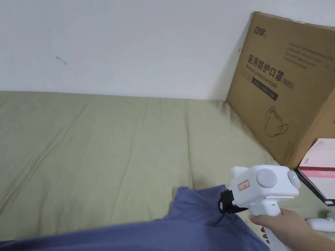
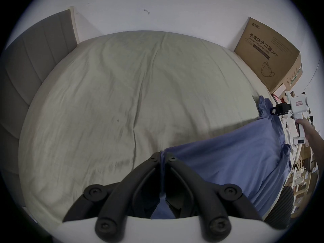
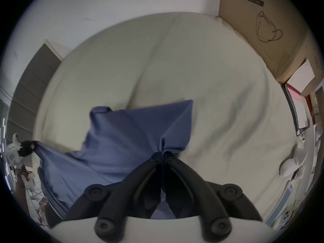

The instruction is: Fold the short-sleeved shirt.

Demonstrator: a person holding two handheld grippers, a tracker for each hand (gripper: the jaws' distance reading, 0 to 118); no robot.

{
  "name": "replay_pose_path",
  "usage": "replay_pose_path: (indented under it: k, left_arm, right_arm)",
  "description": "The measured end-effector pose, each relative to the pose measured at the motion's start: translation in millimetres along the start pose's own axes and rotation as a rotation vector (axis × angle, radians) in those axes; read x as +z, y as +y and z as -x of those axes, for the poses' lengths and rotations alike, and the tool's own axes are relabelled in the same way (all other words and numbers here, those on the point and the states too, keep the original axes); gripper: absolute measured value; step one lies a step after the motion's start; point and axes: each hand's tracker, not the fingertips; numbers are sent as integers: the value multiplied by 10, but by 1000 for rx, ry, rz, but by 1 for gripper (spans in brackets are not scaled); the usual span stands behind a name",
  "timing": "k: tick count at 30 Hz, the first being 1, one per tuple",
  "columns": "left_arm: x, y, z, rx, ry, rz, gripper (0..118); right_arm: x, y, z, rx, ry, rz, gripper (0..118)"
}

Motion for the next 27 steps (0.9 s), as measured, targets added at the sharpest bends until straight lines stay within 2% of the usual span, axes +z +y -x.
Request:
replay_pose_path:
  k: [1,3,6,10,13,15,21,25,27]
  left_arm:
    - [21,-13,9,12,3,-14,2]
    - [76,-6,18,51,1,-67,2]
    - [193,79,46,95,-22,-159,2]
    - [406,195,15,108,-32,-267,2]
    - [596,231,-9,95,-53,-285,2]
    - [726,217,-35,76,-67,-291,2]
    - [1164,-108,-22,-27,-120,-218,2]
    - [1254,-564,39,-13,-132,-64,2]
    - [1183,-829,74,10,-132,33,2]
  right_arm:
    - [127,-13,28,-2,-18,-54,1]
    - [340,-82,71,-3,21,-144,1]
    - [674,-96,99,-26,11,-246,1]
    - [971,-165,104,-32,0,-353,1]
    - [1158,-301,82,-72,18,-387,1]
    - [1286,-452,20,-103,43,-388,1]
    - [1790,-1281,-47,-84,71,-345,1]
    - [1918,-1928,-102,-132,106,-191,1]
    - [1832,-2185,-136,-140,92,-77,1]
